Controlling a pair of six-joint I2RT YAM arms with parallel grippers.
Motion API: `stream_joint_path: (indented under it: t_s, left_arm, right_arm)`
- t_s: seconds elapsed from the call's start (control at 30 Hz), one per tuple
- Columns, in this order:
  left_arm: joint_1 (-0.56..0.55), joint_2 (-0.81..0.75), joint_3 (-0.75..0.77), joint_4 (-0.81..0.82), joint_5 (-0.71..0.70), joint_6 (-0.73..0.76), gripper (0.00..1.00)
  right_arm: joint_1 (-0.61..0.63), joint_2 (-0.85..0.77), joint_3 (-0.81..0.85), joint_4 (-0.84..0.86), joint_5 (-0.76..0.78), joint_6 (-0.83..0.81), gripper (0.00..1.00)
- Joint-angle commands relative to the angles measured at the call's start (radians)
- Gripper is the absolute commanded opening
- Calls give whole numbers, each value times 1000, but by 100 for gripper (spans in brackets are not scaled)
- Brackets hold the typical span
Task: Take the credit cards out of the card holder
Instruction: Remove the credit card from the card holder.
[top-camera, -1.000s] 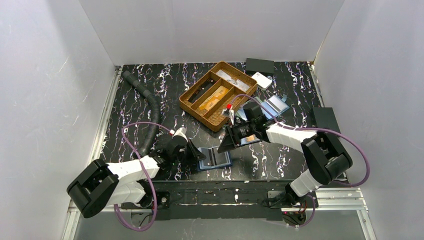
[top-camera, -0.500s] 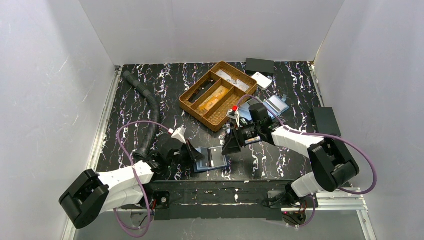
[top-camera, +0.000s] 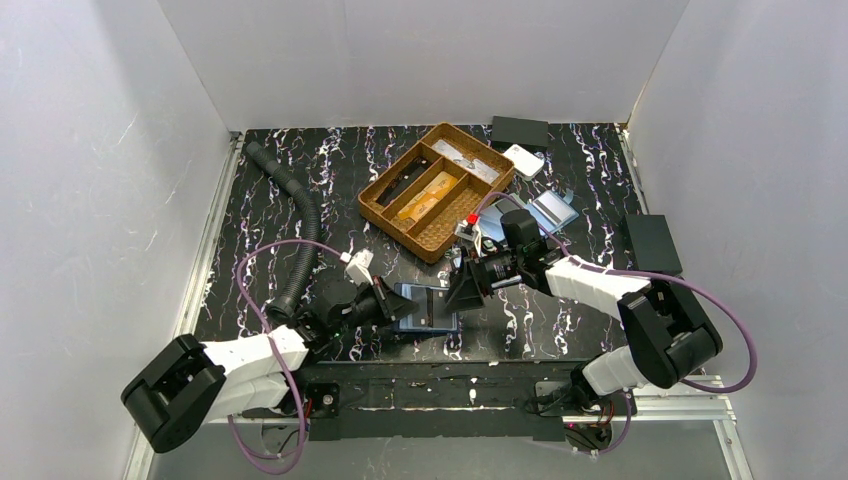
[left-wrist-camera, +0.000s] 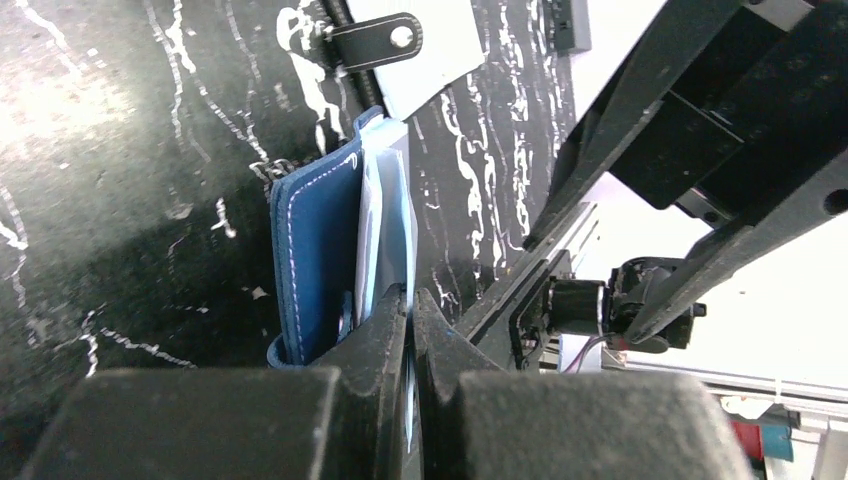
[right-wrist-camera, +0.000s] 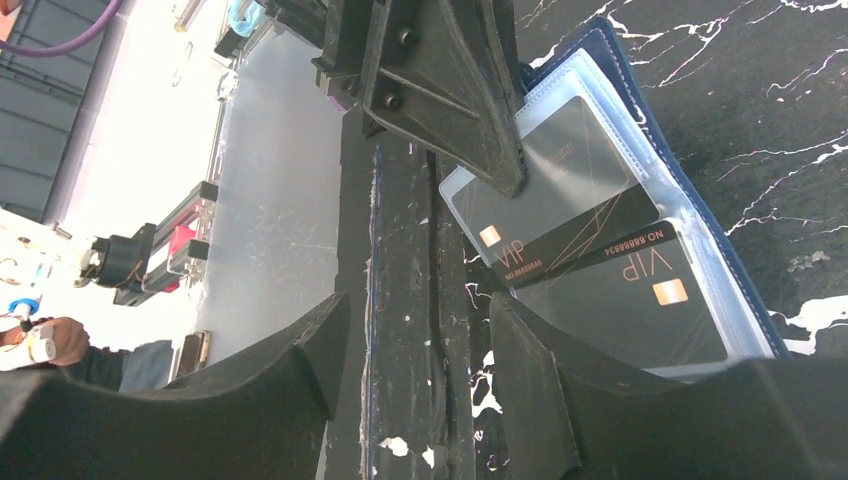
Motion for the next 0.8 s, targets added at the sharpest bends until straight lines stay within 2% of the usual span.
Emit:
stream_joint_path:
  t_s: [0.0, 0.3, 0.47, 0.77]
  left_arm:
    - [6, 31, -4, 198, 45, -7, 0]
    - [6, 52, -33, 372, 56, -23, 0]
    - [6, 44, -32, 410, 68, -23, 0]
    - [5, 48, -24, 461, 96, -33, 0]
  right_arm:
    - [-7, -14, 3, 55, -20, 31, 63]
    - [-33, 22, 9, 100, -25, 104, 63]
    - [-46, 42, 8, 123, -32, 138, 66]
    - [-51, 94, 5, 208, -78, 235, 65]
